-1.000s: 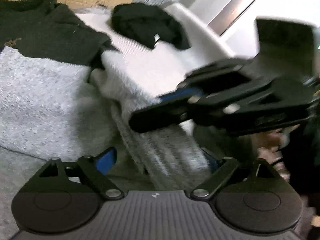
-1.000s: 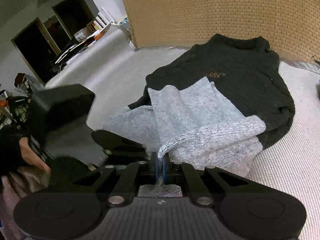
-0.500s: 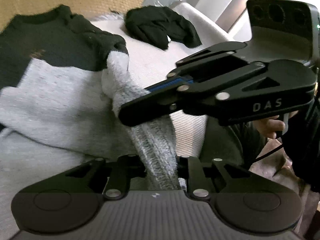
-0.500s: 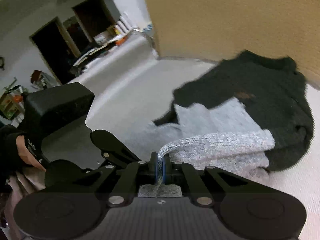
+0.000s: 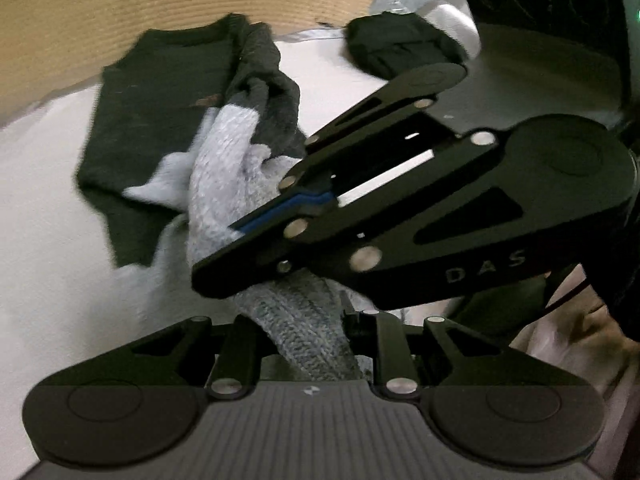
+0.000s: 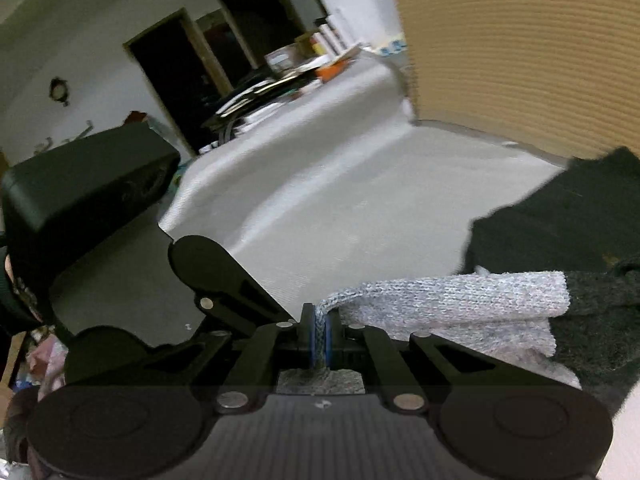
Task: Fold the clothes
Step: 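Lift the grey hem with the right gripper and fold it toward the collar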
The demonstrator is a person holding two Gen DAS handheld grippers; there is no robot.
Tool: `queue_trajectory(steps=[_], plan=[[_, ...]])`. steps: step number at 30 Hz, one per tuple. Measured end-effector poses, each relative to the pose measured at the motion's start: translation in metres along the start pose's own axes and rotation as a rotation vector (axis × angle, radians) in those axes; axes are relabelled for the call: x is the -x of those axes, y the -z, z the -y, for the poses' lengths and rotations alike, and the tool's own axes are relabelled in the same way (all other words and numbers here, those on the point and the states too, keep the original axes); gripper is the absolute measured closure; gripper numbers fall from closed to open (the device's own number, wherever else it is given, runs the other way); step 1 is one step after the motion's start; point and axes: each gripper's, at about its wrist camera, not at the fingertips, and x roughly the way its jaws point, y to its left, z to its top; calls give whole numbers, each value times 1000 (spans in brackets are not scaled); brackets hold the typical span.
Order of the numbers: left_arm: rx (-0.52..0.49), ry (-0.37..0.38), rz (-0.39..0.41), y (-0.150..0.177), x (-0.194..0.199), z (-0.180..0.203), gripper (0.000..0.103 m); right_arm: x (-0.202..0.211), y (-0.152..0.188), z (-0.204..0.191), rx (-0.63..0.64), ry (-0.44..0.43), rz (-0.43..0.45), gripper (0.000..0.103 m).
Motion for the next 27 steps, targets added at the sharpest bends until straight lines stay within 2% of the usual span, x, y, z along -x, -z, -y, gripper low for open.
queue_trajectory(steps=[4,9,11,17,19,21,24,27], plan=[[9,-81,-82,8,4,-14,82,-30,-11,-9,25,-48,-21,98],[-40,-162,-257,18,-19,-32,82,-81,-13,-7,14,-110,-110,98],[-40,-162,-308,20,-32,-40,80,-99,-11,-1,-9,-124,-143,98],[-36,-121,-448,19,-76,-61,70,-132,8,19,-56,-85,-209,97],[-38,-106,-473,17,-88,-63,70,-130,16,31,-112,-78,-209,95],[-55,-104,-477,17,-95,-61,69,-115,23,39,-150,-64,-187,81],[-59,-97,-471,16,-97,-62,69,-87,32,49,-174,-29,-154,69],[-46,-86,-458,17,-99,-66,67,-46,43,54,-143,22,-113,69]])
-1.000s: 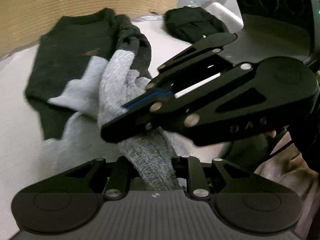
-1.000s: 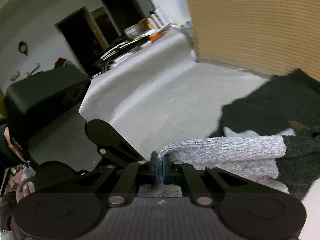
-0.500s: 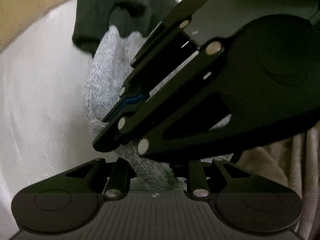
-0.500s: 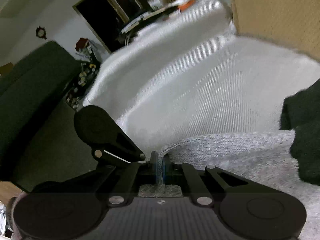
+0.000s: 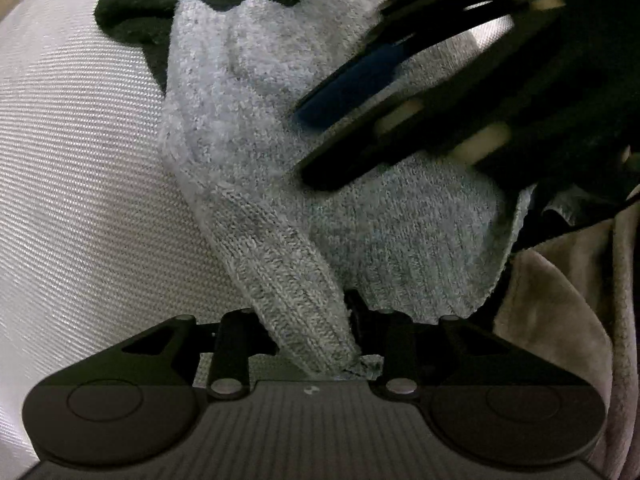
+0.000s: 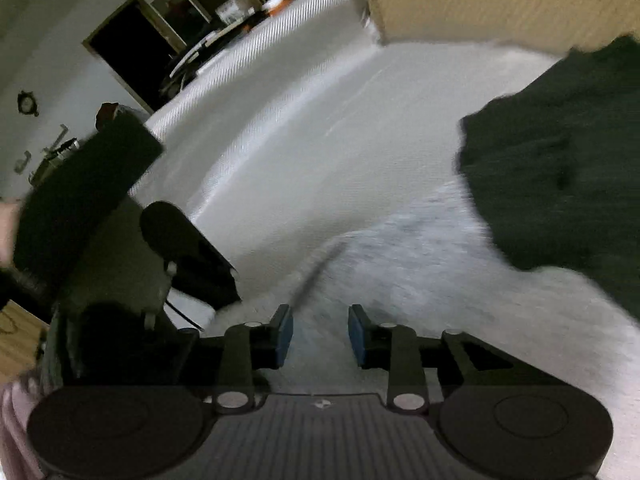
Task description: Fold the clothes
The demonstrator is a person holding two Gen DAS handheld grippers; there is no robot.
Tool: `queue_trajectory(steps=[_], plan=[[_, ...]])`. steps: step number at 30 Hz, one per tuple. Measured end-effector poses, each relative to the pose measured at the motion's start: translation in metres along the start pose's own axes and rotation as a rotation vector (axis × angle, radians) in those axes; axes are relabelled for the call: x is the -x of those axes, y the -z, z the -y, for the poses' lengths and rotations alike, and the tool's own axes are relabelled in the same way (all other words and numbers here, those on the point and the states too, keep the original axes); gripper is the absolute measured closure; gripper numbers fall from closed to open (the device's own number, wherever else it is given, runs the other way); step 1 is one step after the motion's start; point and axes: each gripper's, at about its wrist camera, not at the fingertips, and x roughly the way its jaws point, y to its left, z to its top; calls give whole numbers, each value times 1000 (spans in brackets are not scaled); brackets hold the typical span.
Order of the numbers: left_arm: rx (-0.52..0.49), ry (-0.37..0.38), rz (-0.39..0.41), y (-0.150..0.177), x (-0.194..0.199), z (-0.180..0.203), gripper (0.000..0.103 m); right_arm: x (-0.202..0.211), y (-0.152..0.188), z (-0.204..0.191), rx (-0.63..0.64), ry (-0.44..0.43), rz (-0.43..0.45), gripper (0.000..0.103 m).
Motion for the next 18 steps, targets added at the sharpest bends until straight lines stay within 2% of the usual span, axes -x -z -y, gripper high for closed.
queue_trajectory(steps=[3,6,10,14,18], plan=[[5,14,1,-2,-3,-3,66,37,18,8,28,59,36,69],[-5,31,-13,-5,-5,-8,65,57,39,13,52,122,24,69],[1,40,-43,-7,-3,-14,65,64,68,13,72,132,-6,69],[-45,-3,-62,-3,-1,-11,65,61,80,21,38,119,-7,69],[-25,-22,-86,3,-4,-21,65,59,87,30,38,114,-31,69]])
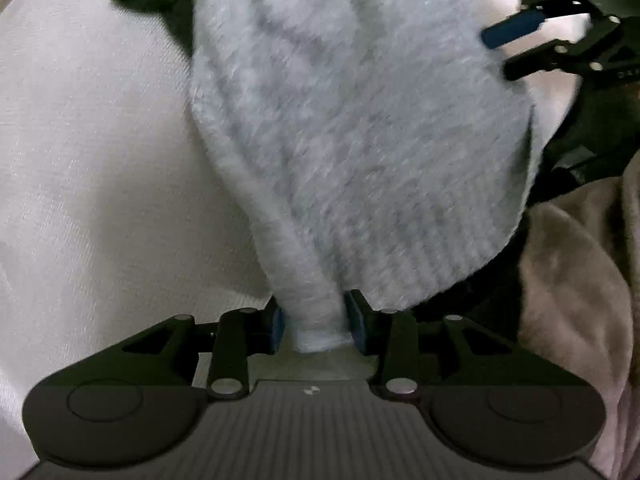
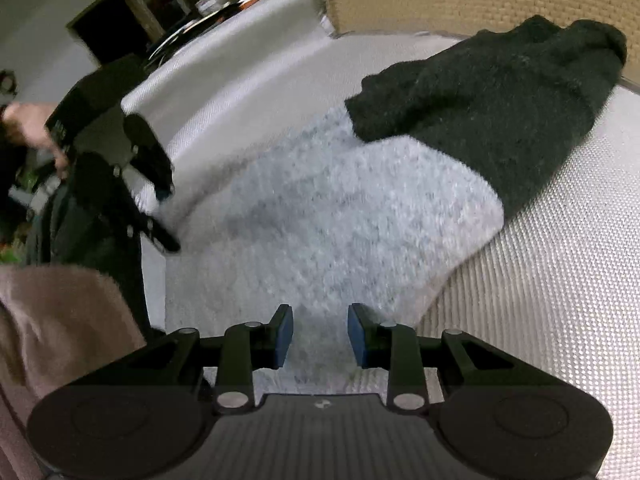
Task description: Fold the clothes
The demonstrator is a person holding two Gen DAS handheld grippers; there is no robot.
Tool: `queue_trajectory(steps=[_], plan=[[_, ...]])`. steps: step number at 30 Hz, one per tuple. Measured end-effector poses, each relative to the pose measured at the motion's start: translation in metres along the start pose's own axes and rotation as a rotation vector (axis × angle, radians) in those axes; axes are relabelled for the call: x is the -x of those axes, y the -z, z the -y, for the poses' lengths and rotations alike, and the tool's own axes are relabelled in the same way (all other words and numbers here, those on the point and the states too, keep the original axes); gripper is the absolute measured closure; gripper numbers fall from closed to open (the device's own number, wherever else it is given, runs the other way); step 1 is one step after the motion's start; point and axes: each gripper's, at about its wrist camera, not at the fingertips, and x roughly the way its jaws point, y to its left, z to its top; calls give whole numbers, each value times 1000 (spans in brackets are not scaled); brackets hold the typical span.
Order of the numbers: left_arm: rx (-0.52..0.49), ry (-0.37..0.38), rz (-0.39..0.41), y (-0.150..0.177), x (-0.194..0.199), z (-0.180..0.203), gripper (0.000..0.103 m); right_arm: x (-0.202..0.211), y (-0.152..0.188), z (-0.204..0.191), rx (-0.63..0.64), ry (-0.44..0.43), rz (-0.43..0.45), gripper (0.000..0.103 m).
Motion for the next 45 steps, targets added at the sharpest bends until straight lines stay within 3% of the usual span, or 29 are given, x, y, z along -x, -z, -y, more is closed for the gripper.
queue_trajectory(steps=[4,9,16,22,26,32,34,36,40,43,44,45], plan=[[17,10,56,0,13,-6,66,2,5,-1,38,-21,-21,68],[22,14,148,-3,37,-10,67,-1,10,-21,240,-8,-76,66],[21,30,248,15,57,9,65,-13,16,-43,539,25,-258,66],[-21,17,266,10,50,32,61,-22,20,-48,628,47,-241,65],[-10,3,280,-3,33,38,61,-29,20,-57,762,52,-238,61],[30,-3,310,-16,20,35,59,-43,15,-49,787,-54,-322,56],[38,-2,310,-17,17,34,59,-45,11,-47,775,-67,-346,60],[44,1,313,-17,15,33,59,-42,8,-46,754,-91,-372,73],[53,7,325,-13,13,32,59,-38,16,-46,730,-108,-377,79],[61,13,326,-12,12,30,59,-36,27,-48,671,-181,-374,89],[61,13,327,-12,12,30,59,-37,34,-51,665,-214,-391,99],[60,13,327,-11,12,30,59,-39,42,-55,668,-234,-412,99]])
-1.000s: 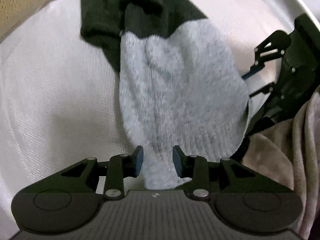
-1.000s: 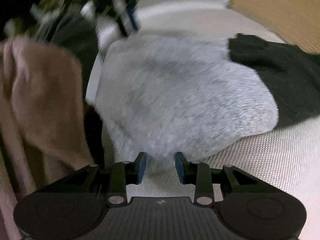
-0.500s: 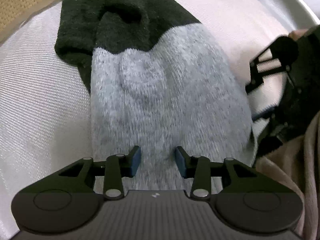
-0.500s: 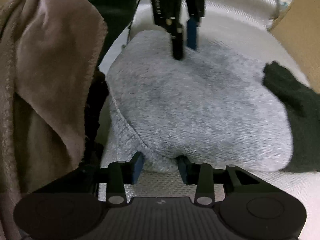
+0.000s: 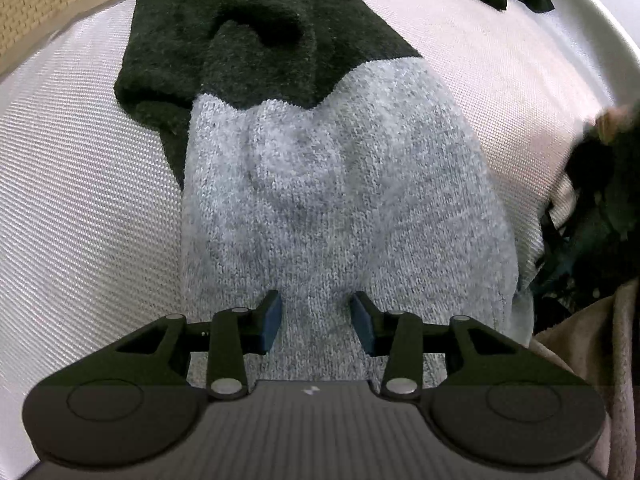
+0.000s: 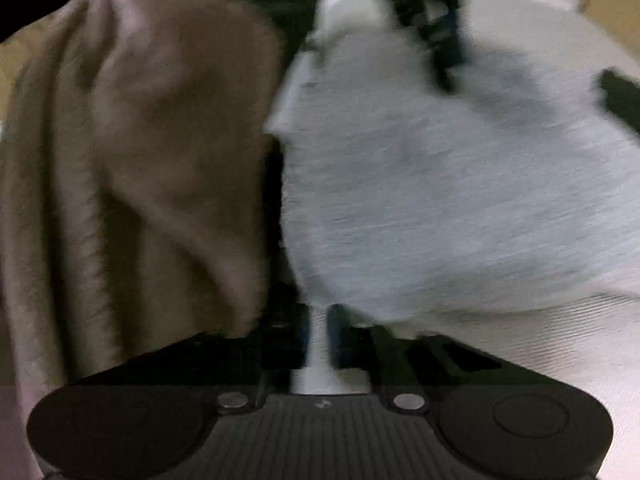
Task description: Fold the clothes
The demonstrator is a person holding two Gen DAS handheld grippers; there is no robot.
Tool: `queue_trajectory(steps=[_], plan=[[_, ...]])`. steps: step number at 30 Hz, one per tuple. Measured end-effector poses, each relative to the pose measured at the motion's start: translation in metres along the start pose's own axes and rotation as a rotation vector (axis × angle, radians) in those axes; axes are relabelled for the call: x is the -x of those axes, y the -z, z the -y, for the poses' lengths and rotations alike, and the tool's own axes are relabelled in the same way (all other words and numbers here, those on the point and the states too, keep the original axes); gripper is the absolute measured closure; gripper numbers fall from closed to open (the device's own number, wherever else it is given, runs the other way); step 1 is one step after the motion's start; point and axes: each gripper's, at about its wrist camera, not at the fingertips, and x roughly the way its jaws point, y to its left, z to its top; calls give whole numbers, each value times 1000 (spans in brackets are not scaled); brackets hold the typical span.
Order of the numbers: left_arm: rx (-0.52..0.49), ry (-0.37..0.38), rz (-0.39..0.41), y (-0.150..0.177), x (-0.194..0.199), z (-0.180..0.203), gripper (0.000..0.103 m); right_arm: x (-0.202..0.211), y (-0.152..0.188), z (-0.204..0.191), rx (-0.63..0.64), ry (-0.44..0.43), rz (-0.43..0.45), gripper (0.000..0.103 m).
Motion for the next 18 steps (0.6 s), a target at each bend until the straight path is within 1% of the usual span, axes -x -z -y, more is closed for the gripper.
queue_trajectory(steps=[2,5,6,7,8,9,10,11,12,14,15,18], plan=[[-1,0,1,1,0,0,59,-7,7,-7,-9,21,-4,99],[2,4,4,3,-1,-1,59,0,15,-5,-65,83,48,98],[2,5,4,4,-1,-1,59,8,16,-6,-57,124,73,93],[2,6,3,4,-1,-1,59,15,16,-8,-49,165,97,91],[1,7,2,5,-1,-1,59,22,16,-9,-35,206,114,81],[1,9,0,5,-1,-1,59,24,14,-10,-2,248,102,69],[4,12,0,6,-1,-2,59,26,11,-11,31,290,89,66],[8,15,-1,6,-2,-3,59,26,8,-12,63,325,73,65],[10,16,0,7,-2,-3,59,22,4,-10,87,332,45,65],[12,17,1,9,-1,-4,59,11,3,-6,123,308,-10,65],[13,16,2,10,-1,-3,59,7,0,-3,133,302,-23,65],[15,12,4,14,-1,-3,59,4,-12,2,162,316,22,65]])
